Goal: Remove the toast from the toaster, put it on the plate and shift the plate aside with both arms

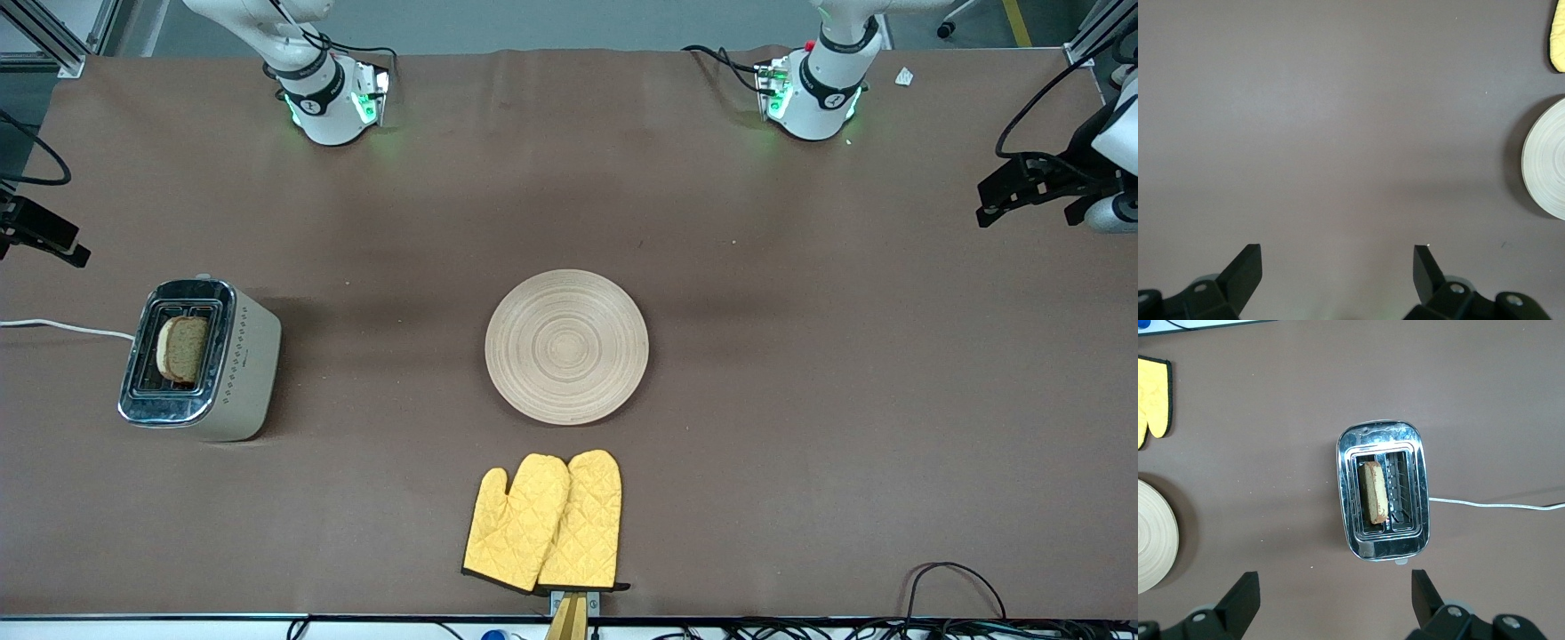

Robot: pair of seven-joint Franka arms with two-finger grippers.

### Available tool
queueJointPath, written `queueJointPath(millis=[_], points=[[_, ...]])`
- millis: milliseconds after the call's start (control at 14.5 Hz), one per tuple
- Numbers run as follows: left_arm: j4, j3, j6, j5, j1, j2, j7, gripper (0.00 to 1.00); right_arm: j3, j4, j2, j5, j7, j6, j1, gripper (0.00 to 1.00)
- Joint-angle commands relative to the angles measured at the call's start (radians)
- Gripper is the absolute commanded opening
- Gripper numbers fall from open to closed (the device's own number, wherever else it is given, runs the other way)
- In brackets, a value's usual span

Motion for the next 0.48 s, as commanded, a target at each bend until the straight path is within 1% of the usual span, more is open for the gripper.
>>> queueJointPath(millis=[0,206,413], points=[[0.025,-0.004,-0.006,0.008,0.001,0.012,0.016,1.00,0.007,-0.016,-0.016,0.025,0.001,0.009,-0.013,1.00],[0.027,-0.004,-0.004,0.010,0.003,0.012,0.016,1.00,0.006,-0.017,-0.016,0.025,0.000,0.011,-0.015,1.00],[0.027,-0.004,-0.006,0.011,0.007,0.014,0.017,1.00,0.006,-0.024,-0.006,0.025,-0.008,0.049,-0.028,1.00]])
